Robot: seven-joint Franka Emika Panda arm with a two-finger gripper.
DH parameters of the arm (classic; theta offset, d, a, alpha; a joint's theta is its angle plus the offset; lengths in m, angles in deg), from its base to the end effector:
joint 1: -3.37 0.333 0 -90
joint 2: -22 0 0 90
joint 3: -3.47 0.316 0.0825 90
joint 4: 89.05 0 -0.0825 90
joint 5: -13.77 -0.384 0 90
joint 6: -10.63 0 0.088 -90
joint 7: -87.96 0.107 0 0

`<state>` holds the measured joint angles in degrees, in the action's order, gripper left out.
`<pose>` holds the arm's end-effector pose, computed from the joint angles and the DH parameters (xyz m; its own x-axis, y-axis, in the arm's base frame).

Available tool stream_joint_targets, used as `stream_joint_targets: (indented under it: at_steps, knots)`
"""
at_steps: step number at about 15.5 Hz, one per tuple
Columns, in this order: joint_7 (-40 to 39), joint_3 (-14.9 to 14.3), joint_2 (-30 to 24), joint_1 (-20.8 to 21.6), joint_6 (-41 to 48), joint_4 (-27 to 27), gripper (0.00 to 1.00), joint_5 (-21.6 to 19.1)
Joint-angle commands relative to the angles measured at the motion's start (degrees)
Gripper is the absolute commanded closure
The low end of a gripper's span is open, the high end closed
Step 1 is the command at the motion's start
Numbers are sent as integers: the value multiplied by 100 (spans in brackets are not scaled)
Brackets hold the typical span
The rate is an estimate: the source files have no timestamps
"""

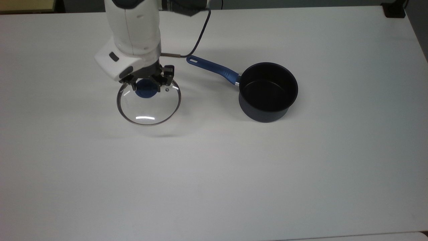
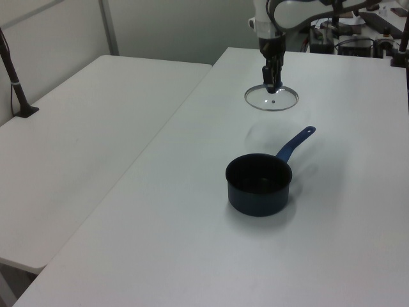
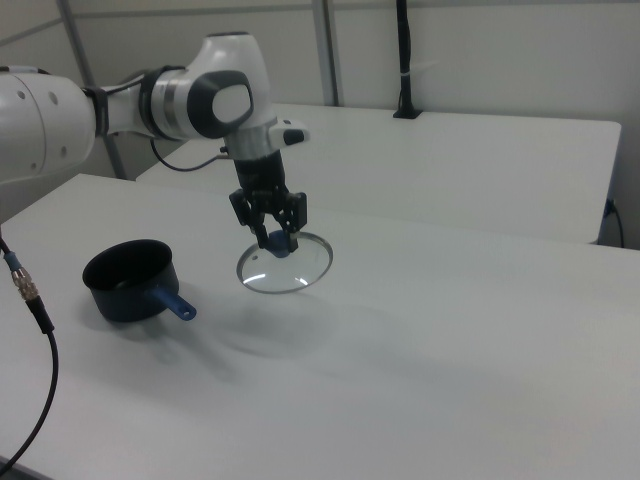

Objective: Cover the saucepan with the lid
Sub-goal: 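Carry the glass lid over the black saucepan's rim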

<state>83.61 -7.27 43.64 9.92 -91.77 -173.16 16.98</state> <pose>0.6651 -0.0359 0.4637 0.9978 0.0236 -0.0626 0.0309 -0.9925 0.1181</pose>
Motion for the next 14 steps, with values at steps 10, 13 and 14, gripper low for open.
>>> stream_joint_targets:
  at_steps: [10, 13, 14]
  knots:
    - [1269, 63, -2, 1601, 168, 113, 61, -216]
    - [1682, 63, 7, 2164, 151, 113, 61, -207]
    - [1770, 55, 7, 2314, 168, 113, 61, -198]
